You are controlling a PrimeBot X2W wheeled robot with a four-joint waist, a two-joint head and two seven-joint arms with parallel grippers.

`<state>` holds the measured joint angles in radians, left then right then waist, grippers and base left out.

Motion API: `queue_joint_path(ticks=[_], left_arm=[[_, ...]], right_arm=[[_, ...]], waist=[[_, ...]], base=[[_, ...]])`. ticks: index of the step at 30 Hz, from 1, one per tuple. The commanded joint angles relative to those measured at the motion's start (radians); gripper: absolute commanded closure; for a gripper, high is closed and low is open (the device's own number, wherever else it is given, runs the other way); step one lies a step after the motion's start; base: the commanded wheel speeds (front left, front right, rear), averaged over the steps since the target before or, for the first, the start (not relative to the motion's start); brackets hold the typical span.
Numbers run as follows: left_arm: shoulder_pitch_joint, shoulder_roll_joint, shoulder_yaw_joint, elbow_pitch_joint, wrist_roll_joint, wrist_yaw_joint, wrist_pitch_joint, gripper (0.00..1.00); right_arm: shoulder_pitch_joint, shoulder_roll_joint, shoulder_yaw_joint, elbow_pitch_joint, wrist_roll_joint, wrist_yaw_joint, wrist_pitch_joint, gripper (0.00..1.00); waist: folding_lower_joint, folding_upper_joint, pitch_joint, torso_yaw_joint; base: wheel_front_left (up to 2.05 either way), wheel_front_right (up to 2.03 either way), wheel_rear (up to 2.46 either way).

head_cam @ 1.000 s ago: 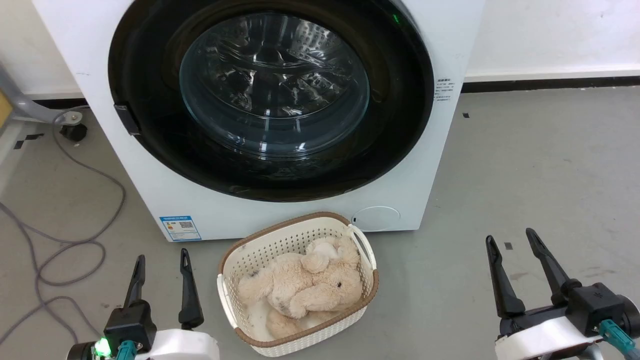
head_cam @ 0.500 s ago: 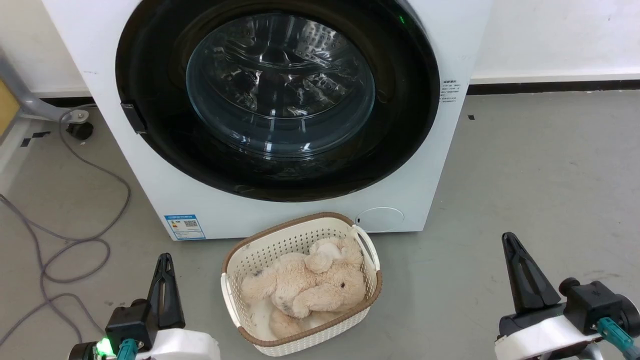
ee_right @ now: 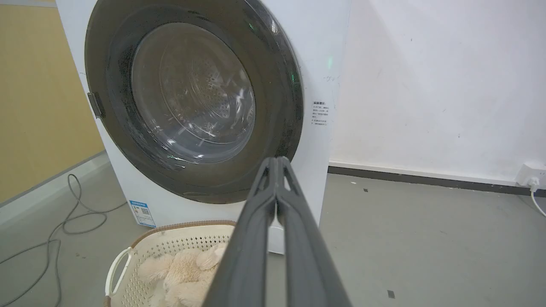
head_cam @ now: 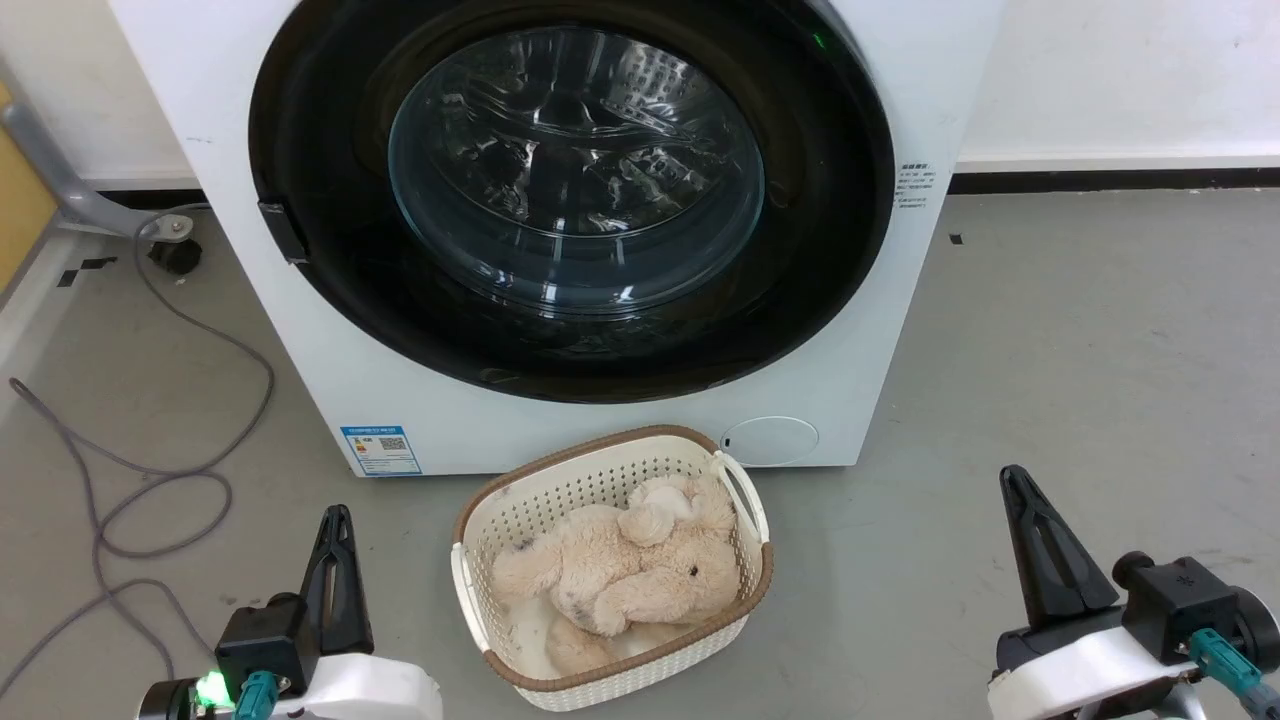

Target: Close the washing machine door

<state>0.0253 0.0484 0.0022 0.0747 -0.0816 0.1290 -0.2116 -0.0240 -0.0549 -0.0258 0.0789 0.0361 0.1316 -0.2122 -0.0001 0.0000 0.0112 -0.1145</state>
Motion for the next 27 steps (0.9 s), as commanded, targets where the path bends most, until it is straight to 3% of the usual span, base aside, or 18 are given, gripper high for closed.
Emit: queue_joint_path(ticks=[1, 27], left_arm=[[-0.005, 0.000, 0.000, -0.006, 0.008, -0.005, 0.007, 1.00], [-0.010, 0.001, -0.001, -0.023, 0.027, -0.036, 0.058, 1.00]], right_arm=[[0.005, 0.001, 0.003, -0.007, -0.001, 0.000, 0.006, 1.00], [0.010, 0.002, 0.009, -0.025, -0.010, 0.000, 0.058, 1.00]], waist=[[0.0001, 0.0000, 0.000, 0.002], [0.0001, 0.0000, -0.003, 0.030]], base=[[0.00, 0.00, 0.00], [0.00, 0.00, 0.00]])
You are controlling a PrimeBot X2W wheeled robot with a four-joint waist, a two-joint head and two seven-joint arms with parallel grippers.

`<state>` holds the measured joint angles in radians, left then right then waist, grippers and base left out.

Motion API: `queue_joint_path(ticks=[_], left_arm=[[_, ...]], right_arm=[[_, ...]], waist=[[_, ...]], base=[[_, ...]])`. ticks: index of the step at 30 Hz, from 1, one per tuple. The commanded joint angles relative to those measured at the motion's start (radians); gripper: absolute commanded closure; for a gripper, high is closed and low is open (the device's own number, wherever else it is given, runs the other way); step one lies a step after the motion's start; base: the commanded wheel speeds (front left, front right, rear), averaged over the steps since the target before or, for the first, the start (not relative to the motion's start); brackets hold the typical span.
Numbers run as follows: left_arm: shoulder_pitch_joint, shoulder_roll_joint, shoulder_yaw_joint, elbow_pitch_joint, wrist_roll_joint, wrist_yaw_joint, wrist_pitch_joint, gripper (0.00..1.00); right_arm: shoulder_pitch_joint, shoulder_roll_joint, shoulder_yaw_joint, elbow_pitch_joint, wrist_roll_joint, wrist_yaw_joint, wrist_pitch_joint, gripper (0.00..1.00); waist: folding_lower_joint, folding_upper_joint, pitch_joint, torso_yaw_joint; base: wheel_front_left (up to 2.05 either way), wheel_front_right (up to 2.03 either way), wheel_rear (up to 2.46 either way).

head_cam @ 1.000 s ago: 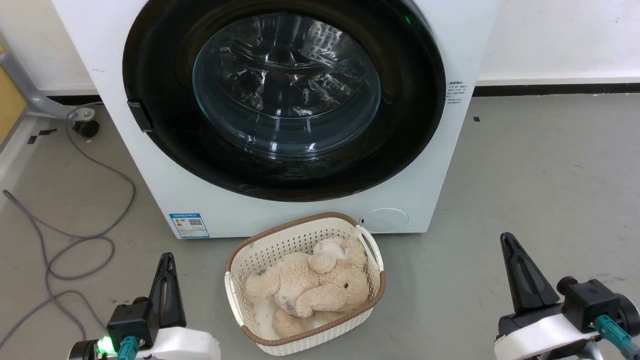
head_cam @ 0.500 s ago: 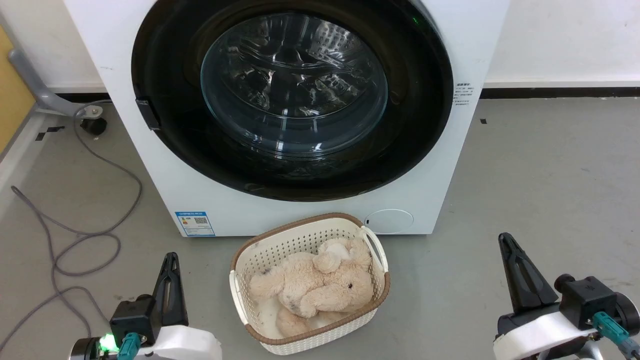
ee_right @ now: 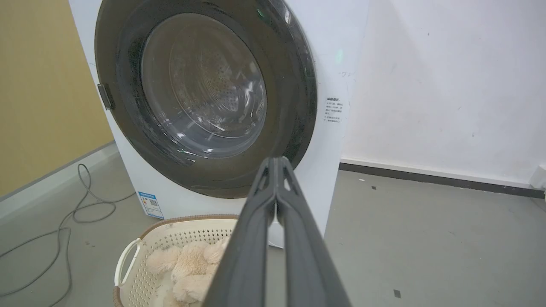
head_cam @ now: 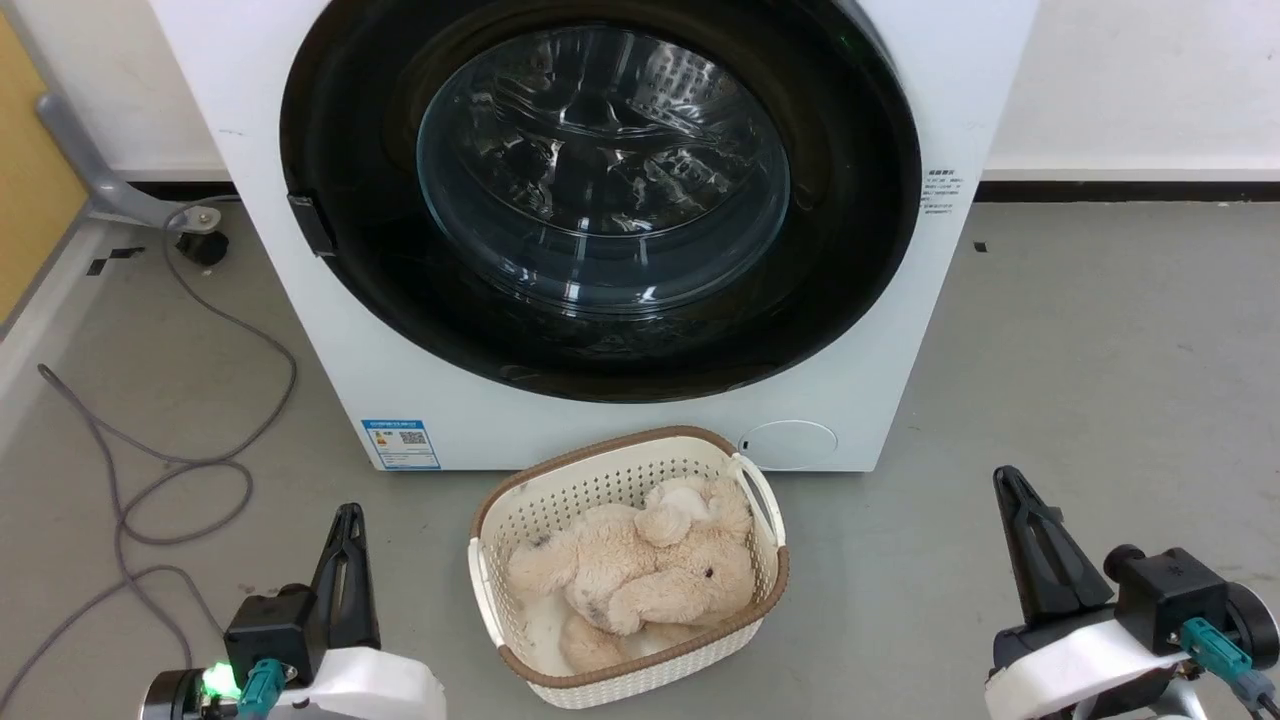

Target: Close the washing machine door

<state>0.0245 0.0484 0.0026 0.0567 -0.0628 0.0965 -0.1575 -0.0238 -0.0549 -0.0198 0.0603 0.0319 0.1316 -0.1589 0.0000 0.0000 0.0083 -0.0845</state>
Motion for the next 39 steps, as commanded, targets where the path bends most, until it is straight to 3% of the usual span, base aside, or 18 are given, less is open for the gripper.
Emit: queue_joint_path(ticks=[1, 39], left_arm=[[-0.009, 0.001, -0.001, -0.005, 0.009, -0.005, 0.006, 1.00], [-0.017, 0.001, -0.002, -0.032, 0.037, -0.053, 0.086, 1.00]], right_arm=[[0.010, 0.002, 0.003, -0.007, -0.006, 0.000, 0.006, 1.00], [0.017, 0.003, 0.012, -0.035, -0.020, -0.001, 0.087, 1.00]], waist=[[0.0000, 0.0000, 0.000, 0.001], [0.0000, 0.0000, -0.004, 0.045]], base=[[0.00, 0.00, 0.00], [0.00, 0.00, 0.00]])
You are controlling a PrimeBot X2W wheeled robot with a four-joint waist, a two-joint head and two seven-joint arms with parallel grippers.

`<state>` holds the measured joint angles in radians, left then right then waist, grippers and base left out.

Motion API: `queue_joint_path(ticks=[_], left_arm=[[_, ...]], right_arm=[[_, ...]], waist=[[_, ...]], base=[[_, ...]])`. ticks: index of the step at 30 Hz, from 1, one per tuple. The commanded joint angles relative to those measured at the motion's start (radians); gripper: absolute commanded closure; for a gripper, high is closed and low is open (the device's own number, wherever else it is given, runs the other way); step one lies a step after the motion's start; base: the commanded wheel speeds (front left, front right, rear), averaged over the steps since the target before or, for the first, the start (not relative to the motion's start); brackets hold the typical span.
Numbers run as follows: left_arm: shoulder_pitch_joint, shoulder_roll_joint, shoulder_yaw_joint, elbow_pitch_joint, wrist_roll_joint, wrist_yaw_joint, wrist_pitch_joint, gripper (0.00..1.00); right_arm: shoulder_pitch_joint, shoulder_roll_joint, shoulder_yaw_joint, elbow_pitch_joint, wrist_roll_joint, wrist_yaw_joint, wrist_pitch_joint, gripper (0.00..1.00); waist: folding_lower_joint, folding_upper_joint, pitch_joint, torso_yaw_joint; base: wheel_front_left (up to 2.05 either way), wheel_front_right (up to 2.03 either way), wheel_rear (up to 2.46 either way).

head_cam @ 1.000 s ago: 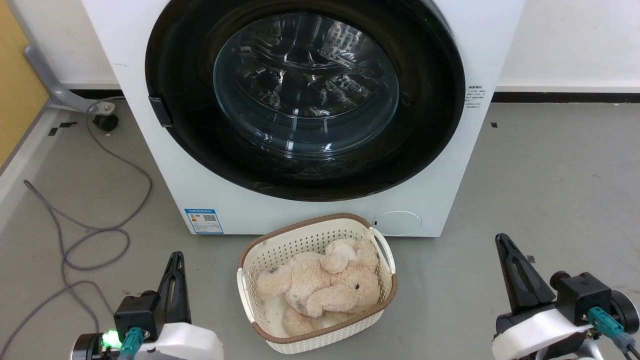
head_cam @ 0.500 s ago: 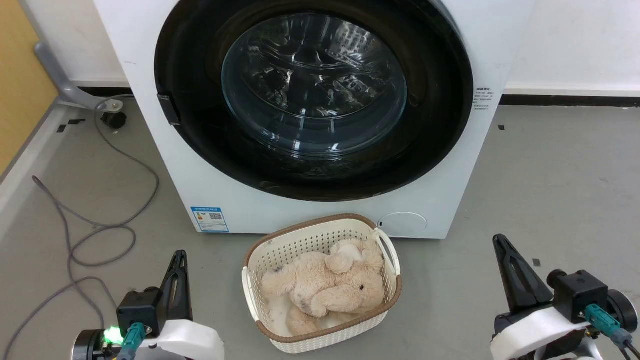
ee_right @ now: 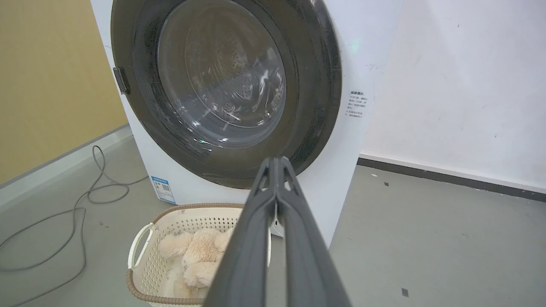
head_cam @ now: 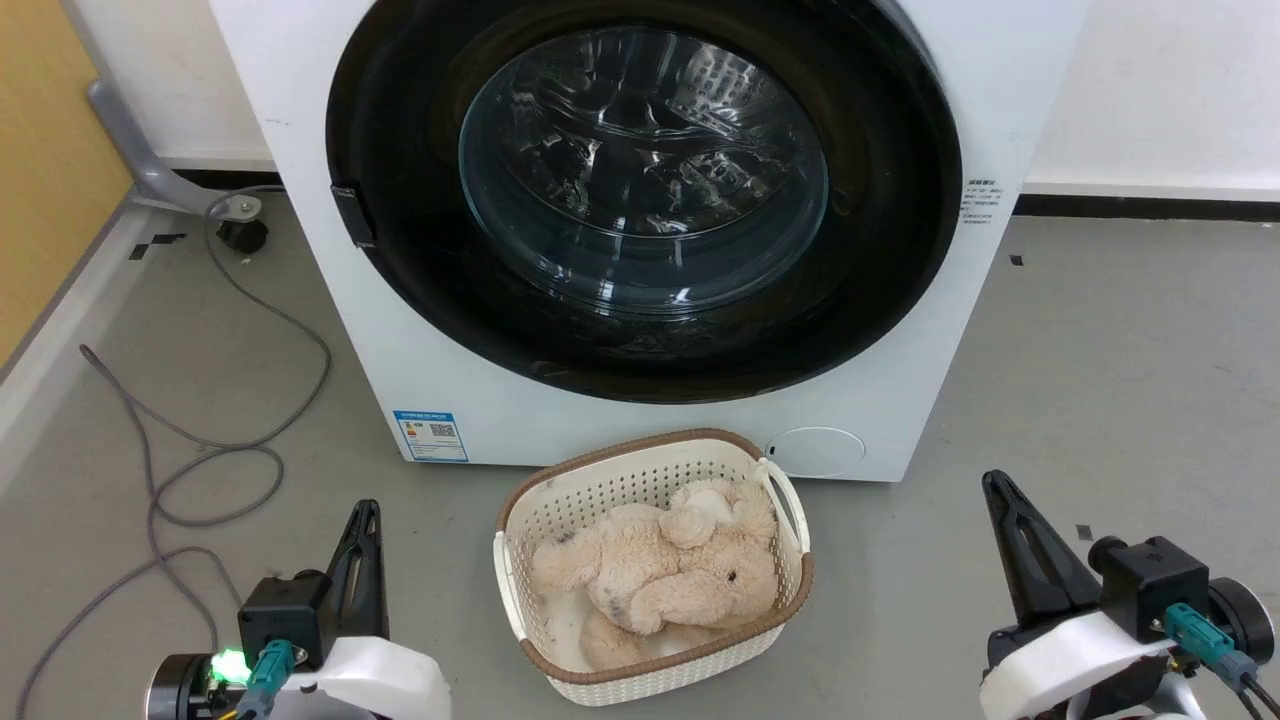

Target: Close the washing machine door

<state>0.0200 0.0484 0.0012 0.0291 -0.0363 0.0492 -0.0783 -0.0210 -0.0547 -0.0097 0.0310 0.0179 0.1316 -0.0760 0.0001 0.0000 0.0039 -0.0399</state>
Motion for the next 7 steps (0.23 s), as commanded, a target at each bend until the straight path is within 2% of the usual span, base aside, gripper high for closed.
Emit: queue_joint_path(ticks=[1, 7], left_arm=[[-0.013, 0.001, -0.001, -0.005, 0.011, -0.007, 0.009, 1.00], [-0.014, 0.001, -0.001, -0.010, 0.016, -0.014, 0.021, 1.00]], right_arm=[[0.014, 0.003, 0.002, -0.007, -0.006, -0.001, 0.006, 1.00], [0.016, 0.003, 0.003, -0.011, -0.008, -0.001, 0.018, 1.00]], waist=[[-0.0001, 0.0000, 0.000, 0.002], [-0.0001, 0.0000, -0.001, 0.008]], base=[[0.00, 0.00, 0.00], [0.00, 0.00, 0.00]])
